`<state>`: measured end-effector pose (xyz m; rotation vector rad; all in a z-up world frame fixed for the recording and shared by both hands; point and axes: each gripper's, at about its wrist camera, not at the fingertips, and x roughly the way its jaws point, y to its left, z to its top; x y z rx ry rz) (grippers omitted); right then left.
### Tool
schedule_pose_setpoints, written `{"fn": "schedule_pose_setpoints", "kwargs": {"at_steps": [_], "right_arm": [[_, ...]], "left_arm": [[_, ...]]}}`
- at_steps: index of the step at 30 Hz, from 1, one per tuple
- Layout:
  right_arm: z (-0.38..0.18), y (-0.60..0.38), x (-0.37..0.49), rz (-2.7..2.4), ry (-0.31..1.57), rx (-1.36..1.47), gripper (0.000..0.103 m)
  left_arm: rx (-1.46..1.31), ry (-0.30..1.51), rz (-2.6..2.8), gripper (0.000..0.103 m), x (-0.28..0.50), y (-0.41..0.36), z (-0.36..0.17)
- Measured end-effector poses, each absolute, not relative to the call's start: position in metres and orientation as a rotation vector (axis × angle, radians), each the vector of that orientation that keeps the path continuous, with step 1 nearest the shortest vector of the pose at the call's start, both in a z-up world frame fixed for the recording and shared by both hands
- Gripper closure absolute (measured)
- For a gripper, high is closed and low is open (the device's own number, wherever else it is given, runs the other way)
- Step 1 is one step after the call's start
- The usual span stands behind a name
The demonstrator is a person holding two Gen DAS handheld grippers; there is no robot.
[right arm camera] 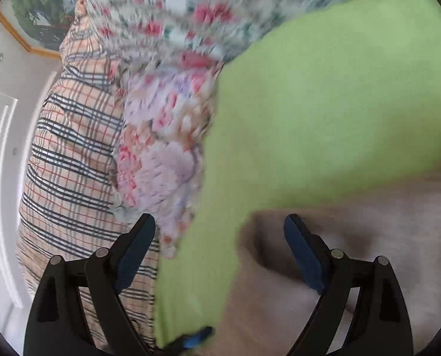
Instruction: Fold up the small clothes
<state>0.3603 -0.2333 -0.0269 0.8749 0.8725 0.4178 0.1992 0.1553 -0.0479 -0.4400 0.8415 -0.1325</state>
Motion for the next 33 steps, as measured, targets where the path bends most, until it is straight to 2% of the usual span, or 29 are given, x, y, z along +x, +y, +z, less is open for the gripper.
{"fn": "schedule_pose_setpoints", "kwargs": {"at_steps": [7, 11, 13, 15, 21, 23, 24, 25, 26, 28, 30, 33], "right_arm": [[-0.004, -0.292, 0.246, 0.196, 0.816, 0.758, 0.014], [0.003, -0.333, 0.163, -0.110, 0.763, 0.614, 0.016], [0.006, -0.355, 0.122, -0.270, 0.751, 0.570, 0.028], [0.007, -0.377, 0.085, -0.368, 0.729, 0.589, 0.033], [-0.013, -0.388, 0.067, -0.443, 0.879, 0.534, 0.041], [-0.026, -0.379, 0.079, -0.426, 0.954, 0.486, 0.051], [-0.025, -0.377, 0.081, -0.434, 0.964, 0.455, 0.065], [-0.018, -0.373, 0.083, -0.437, 0.949, 0.427, 0.090], [-0.009, -0.372, 0.081, -0.410, 0.907, 0.436, 0.099], [0.016, -0.372, 0.070, -0.398, 0.792, 0.440, 0.098], [0.018, -0.373, 0.070, -0.430, 0.806, 0.390, 0.099], [-0.014, -0.384, 0.077, -0.442, 0.914, 0.433, 0.099]], "left_arm": [[-0.395, 0.845, -0.212, 0.044, 0.201, 0.143, -0.022], [-0.251, 0.890, -0.176, 0.044, 0.231, 0.117, -0.015], [-0.203, 0.898, -0.152, 0.044, 0.250, 0.107, -0.017], [-0.201, 0.926, -0.147, 0.044, 0.263, 0.105, -0.020], [-0.173, 0.952, -0.108, 0.041, 0.271, 0.106, -0.030], [-0.149, 0.959, -0.094, 0.040, 0.270, 0.105, -0.036], [-0.136, 0.961, -0.089, 0.040, 0.270, 0.105, -0.039], [-0.126, 0.959, -0.087, 0.040, 0.270, 0.105, -0.040], [-0.117, 0.957, -0.086, 0.038, 0.271, 0.106, -0.040], [-0.074, 0.941, -0.064, 0.037, 0.272, 0.105, -0.039], [-0.060, 0.933, -0.047, 0.035, 0.273, 0.106, -0.040], [-0.047, 0.923, -0.032, 0.030, 0.276, 0.106, -0.046]]}}
